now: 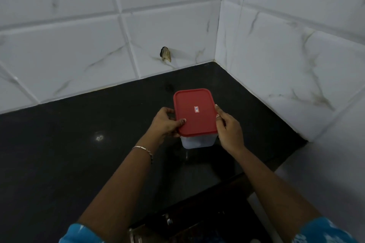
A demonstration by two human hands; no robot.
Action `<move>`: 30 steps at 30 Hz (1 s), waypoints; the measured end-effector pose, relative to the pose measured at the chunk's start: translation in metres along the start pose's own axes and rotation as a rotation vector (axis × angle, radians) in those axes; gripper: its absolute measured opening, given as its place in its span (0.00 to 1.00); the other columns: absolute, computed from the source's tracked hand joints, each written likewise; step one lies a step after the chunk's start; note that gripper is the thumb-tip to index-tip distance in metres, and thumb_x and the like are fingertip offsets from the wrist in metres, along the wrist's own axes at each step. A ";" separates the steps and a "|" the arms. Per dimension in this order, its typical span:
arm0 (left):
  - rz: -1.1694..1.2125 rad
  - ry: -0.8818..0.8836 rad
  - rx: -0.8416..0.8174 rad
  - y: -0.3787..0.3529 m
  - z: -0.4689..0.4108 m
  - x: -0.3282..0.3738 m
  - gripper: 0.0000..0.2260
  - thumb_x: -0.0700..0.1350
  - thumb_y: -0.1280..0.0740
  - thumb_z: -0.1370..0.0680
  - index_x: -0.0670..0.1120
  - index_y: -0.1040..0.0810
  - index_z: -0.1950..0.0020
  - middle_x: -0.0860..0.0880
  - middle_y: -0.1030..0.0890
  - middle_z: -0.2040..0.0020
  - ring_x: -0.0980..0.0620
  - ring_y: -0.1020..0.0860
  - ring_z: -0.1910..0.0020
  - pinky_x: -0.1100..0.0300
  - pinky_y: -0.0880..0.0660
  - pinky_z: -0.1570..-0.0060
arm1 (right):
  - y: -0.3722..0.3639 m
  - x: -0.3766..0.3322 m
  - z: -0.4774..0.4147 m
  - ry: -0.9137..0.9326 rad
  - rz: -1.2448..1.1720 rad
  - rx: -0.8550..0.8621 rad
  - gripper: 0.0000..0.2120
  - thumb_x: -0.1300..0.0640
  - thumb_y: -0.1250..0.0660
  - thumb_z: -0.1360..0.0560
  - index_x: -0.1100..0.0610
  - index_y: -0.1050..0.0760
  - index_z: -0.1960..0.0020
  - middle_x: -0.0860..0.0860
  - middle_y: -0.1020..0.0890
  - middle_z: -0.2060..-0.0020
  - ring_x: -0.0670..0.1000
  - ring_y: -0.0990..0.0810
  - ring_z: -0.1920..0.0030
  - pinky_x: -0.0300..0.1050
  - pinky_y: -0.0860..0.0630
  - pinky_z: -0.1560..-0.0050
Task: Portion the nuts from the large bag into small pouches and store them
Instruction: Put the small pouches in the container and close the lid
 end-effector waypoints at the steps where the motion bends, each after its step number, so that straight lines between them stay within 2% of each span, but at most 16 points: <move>1: 0.005 0.007 -0.005 0.000 0.000 -0.001 0.25 0.40 0.26 0.27 0.43 0.34 0.35 0.40 0.23 0.48 0.47 0.20 0.62 0.55 0.21 0.71 | -0.001 0.002 0.000 -0.002 -0.029 0.008 0.18 0.56 0.44 0.17 0.46 0.32 0.28 0.47 0.22 0.53 0.44 0.24 0.55 0.38 0.28 0.54; 6: 0.005 0.021 -0.034 -0.002 0.002 0.001 0.25 0.40 0.26 0.26 0.43 0.36 0.34 0.43 0.24 0.51 0.49 0.21 0.65 0.58 0.21 0.74 | -0.001 0.005 0.001 -0.005 -0.057 0.019 0.18 0.56 0.44 0.17 0.46 0.32 0.28 0.46 0.24 0.57 0.43 0.26 0.57 0.36 0.28 0.56; 8: 0.002 0.019 -0.035 -0.001 0.003 0.002 0.26 0.40 0.27 0.26 0.43 0.36 0.34 0.43 0.24 0.51 0.49 0.21 0.65 0.57 0.20 0.72 | 0.000 0.004 0.001 -0.003 -0.054 0.016 0.18 0.56 0.44 0.17 0.47 0.32 0.28 0.47 0.23 0.54 0.45 0.24 0.54 0.37 0.27 0.53; 10: -0.001 0.019 -0.031 -0.001 0.003 0.003 0.26 0.40 0.27 0.26 0.43 0.36 0.34 0.44 0.25 0.52 0.49 0.22 0.65 0.55 0.20 0.70 | 0.001 0.003 0.001 0.001 -0.082 0.016 0.18 0.55 0.42 0.18 0.48 0.30 0.29 0.43 0.23 0.49 0.43 0.24 0.50 0.36 0.27 0.49; 13: -0.056 0.013 -0.020 -0.002 0.002 0.003 0.26 0.41 0.27 0.26 0.43 0.37 0.33 0.44 0.24 0.51 0.49 0.21 0.62 0.56 0.20 0.69 | 0.003 0.002 -0.004 0.013 -0.045 -0.024 0.15 0.55 0.40 0.19 0.48 0.27 0.33 0.41 0.23 0.57 0.45 0.23 0.56 0.42 0.25 0.55; 15: -0.208 -0.028 0.002 0.001 0.001 0.008 0.29 0.45 0.27 0.26 0.43 0.38 0.31 0.43 0.24 0.45 0.47 0.21 0.53 0.53 0.20 0.61 | 0.007 -0.001 -0.010 0.024 0.024 -0.011 0.12 0.54 0.39 0.21 0.49 0.24 0.39 0.46 0.24 0.56 0.47 0.23 0.56 0.43 0.26 0.57; 16: -0.353 -0.069 0.036 0.003 0.000 0.012 0.32 0.48 0.26 0.26 0.43 0.39 0.30 0.42 0.27 0.40 0.44 0.23 0.45 0.50 0.21 0.52 | 0.013 -0.002 -0.013 0.018 0.048 0.034 0.11 0.54 0.38 0.21 0.51 0.23 0.41 0.48 0.25 0.53 0.47 0.23 0.55 0.41 0.28 0.57; 18: -0.584 -0.171 0.149 0.007 0.003 0.028 0.35 0.51 0.26 0.28 0.42 0.40 0.29 0.40 0.35 0.32 0.40 0.33 0.33 0.47 0.30 0.36 | 0.026 -0.005 -0.021 -0.010 0.046 0.153 0.11 0.55 0.38 0.21 0.52 0.21 0.43 0.48 0.26 0.47 0.44 0.24 0.54 0.36 0.30 0.57; 19: -0.621 -0.216 0.193 0.008 0.005 0.037 0.35 0.51 0.26 0.28 0.42 0.39 0.29 0.40 0.37 0.32 0.40 0.37 0.31 0.46 0.33 0.34 | 0.030 -0.010 -0.027 -0.015 0.044 0.190 0.11 0.55 0.39 0.21 0.52 0.21 0.41 0.48 0.27 0.45 0.44 0.24 0.54 0.35 0.30 0.55; 21: -0.631 -0.278 0.234 0.006 0.001 0.054 0.32 0.53 0.28 0.27 0.44 0.38 0.30 0.41 0.38 0.31 0.40 0.39 0.31 0.44 0.34 0.35 | 0.027 -0.021 -0.047 0.005 0.114 0.190 0.13 0.55 0.40 0.20 0.53 0.22 0.39 0.50 0.26 0.43 0.46 0.23 0.50 0.38 0.30 0.50; 25: -0.717 -0.313 0.232 -0.003 -0.033 0.083 0.22 0.54 0.37 0.21 0.43 0.33 0.31 0.40 0.34 0.31 0.40 0.37 0.31 0.43 0.34 0.34 | -0.006 -0.039 -0.099 0.056 0.379 0.018 0.17 0.52 0.44 0.19 0.57 0.24 0.37 0.57 0.24 0.39 0.57 0.26 0.38 0.48 0.32 0.39; 27: -0.846 -0.332 0.239 -0.012 -0.048 0.094 0.18 0.51 0.43 0.18 0.41 0.30 0.33 0.39 0.31 0.33 0.39 0.35 0.33 0.43 0.34 0.36 | -0.026 -0.042 -0.114 0.068 0.523 -0.069 0.19 0.49 0.46 0.18 0.57 0.25 0.36 0.57 0.23 0.39 0.59 0.27 0.37 0.54 0.31 0.38; 30: -0.960 -0.352 0.225 -0.029 -0.066 0.099 0.18 0.51 0.48 0.16 0.40 0.28 0.36 0.39 0.27 0.36 0.38 0.30 0.36 0.43 0.32 0.39 | -0.045 -0.037 -0.131 0.060 0.644 -0.120 0.23 0.46 0.51 0.17 0.59 0.23 0.42 0.59 0.20 0.44 0.60 0.25 0.40 0.55 0.30 0.41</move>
Point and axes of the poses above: each hand's wrist, its own z-axis away from the middle knuckle, its own y-axis out of the back of the hand, x = y × z, the point moved 10 cm from there along -z, towards the middle knuckle
